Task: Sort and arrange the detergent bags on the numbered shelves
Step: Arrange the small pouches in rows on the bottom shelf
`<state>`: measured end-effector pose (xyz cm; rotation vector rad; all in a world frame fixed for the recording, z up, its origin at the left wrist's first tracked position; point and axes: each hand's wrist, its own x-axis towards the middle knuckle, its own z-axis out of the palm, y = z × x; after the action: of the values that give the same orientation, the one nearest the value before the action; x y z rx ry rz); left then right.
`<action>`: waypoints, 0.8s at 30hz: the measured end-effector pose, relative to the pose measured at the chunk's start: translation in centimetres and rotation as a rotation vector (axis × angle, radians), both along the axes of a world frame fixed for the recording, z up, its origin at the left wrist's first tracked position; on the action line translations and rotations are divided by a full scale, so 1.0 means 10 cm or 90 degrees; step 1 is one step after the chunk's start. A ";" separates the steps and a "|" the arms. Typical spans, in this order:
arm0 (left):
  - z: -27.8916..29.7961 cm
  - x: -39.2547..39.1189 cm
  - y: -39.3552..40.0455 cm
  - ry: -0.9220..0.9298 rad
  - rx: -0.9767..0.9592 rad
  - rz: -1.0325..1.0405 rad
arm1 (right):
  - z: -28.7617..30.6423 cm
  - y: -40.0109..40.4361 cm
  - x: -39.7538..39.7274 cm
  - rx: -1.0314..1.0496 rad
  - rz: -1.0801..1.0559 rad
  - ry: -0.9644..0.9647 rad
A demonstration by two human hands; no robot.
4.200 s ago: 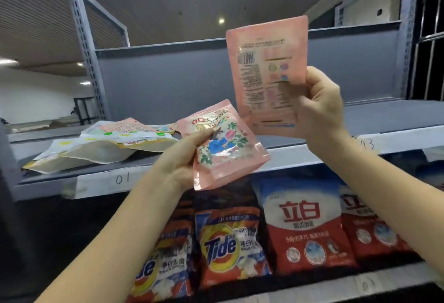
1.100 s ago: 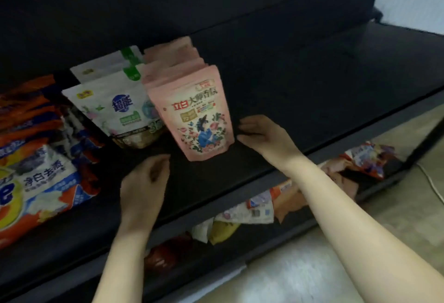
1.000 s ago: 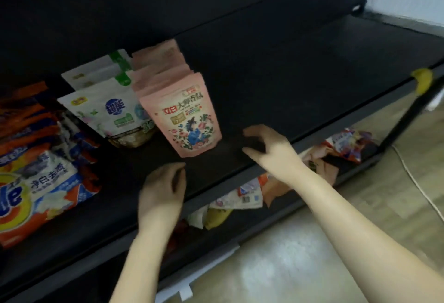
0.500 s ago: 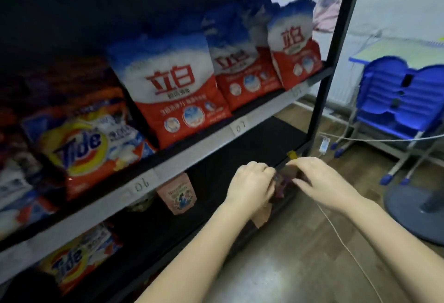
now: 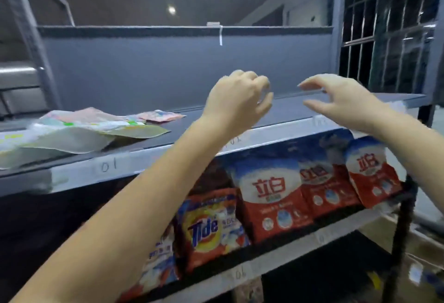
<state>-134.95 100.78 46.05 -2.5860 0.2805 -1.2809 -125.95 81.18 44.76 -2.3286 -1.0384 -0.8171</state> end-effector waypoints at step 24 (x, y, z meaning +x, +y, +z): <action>0.57 -0.14 3.75 0.479 -0.337 0.789 | 0.52 4.39 1.31 -0.424 0.103 0.413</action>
<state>-136.30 138.23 51.70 -2.5796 -1.4610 0.0933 -112.83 125.12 49.96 -2.6743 -1.2757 0.4168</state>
